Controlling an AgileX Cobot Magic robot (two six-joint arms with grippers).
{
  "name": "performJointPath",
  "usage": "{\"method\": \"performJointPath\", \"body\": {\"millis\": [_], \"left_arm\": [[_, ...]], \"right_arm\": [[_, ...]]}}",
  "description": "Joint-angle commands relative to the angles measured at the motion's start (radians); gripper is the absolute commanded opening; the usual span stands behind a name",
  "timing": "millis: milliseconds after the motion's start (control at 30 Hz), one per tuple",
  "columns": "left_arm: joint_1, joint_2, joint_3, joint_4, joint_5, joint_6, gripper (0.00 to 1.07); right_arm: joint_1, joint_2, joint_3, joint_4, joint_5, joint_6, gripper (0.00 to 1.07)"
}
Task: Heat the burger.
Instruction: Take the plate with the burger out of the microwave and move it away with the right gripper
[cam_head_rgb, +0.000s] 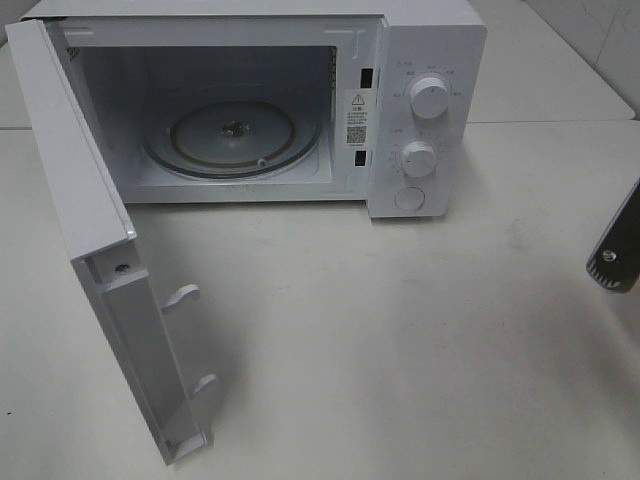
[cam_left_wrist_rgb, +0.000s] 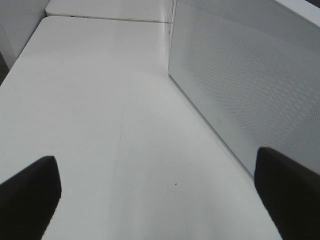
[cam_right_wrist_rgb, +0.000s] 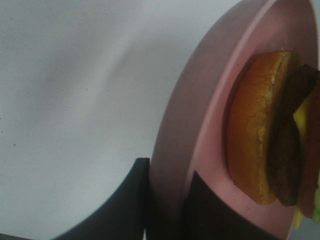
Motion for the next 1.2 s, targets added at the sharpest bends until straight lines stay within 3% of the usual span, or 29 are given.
{"method": "performJointPath", "body": {"millis": [33, 300, 800, 1200], "left_arm": [[0.001, -0.020, 0.004, -0.005, -0.009, -0.004, 0.98], [0.001, -0.020, 0.004, -0.005, -0.009, -0.004, 0.98], [0.001, -0.020, 0.004, -0.005, -0.009, -0.004, 0.98], [0.001, -0.020, 0.004, -0.005, -0.009, -0.004, 0.98]], "right_arm": [[0.000, 0.037, -0.025, -0.081, 0.059, 0.106, 0.01], [0.000, 0.197, -0.085, -0.082, 0.131, 0.395, 0.03], [-0.004, 0.398, -0.103, -0.089, 0.115, 0.630, 0.06], [-0.145, 0.538, -0.103, -0.136, -0.028, 0.697, 0.09]]}}
